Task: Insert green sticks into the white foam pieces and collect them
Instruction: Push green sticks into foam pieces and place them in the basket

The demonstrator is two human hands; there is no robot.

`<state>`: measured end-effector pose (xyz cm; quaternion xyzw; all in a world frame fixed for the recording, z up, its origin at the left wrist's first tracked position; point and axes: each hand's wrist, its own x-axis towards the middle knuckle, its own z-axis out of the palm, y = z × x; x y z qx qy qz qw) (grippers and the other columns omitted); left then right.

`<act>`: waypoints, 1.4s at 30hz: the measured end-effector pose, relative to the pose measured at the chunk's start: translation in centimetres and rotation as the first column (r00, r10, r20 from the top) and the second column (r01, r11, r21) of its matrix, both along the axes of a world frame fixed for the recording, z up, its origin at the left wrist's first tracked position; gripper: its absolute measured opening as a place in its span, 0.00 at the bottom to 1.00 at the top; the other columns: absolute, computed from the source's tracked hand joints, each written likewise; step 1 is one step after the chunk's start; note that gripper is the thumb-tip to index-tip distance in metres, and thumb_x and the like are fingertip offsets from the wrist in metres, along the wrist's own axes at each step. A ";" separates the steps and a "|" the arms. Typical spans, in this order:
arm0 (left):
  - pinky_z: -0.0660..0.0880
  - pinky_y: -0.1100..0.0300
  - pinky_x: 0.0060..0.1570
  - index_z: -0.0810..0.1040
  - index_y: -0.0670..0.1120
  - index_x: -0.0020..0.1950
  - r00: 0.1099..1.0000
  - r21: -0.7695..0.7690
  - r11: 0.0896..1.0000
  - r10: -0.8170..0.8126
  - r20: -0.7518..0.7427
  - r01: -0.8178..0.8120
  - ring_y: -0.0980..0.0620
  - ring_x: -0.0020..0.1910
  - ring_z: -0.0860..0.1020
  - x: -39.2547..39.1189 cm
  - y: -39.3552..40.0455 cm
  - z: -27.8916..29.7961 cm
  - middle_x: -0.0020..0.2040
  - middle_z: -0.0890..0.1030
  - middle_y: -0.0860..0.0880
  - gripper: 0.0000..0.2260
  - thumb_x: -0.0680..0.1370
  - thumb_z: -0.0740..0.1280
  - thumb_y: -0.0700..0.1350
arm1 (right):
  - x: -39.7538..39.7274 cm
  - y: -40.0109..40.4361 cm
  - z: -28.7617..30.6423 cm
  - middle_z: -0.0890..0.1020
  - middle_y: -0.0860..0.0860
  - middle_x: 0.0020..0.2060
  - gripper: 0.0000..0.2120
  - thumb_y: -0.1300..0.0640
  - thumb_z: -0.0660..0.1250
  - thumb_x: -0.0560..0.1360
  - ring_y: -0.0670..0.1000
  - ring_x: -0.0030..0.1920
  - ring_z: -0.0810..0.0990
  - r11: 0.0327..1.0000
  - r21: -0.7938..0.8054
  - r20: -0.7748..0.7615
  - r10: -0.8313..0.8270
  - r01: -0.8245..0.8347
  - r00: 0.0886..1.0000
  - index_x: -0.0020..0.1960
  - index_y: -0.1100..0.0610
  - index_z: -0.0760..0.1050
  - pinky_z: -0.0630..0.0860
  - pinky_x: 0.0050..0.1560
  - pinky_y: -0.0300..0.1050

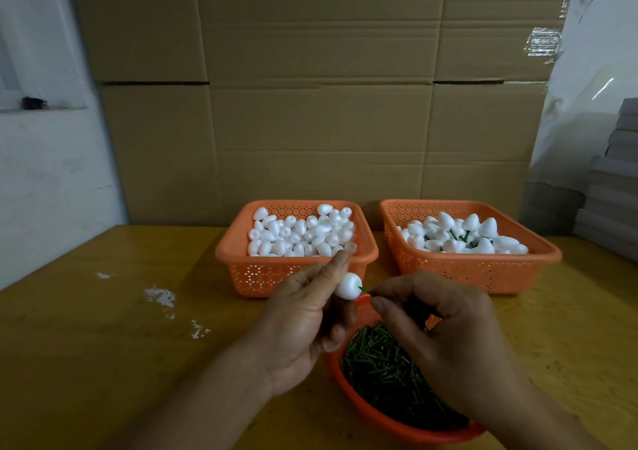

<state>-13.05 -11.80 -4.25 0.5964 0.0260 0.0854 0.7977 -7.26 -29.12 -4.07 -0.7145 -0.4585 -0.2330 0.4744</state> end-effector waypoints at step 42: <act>0.70 0.64 0.30 0.85 0.50 0.46 0.957 0.321 0.935 0.057 0.283 -0.151 0.54 0.31 0.74 0.2 -0.5 -0.8 0.34 0.78 0.49 0.09 0.76 0.70 0.53 | -0.2 0.4 -0.7 0.84 0.45 0.31 0.07 0.56 0.73 0.75 0.48 0.27 0.80 1.000 0.017 -0.297 0.010 -0.005 0.955 0.44 0.44 0.82 0.77 0.26 0.45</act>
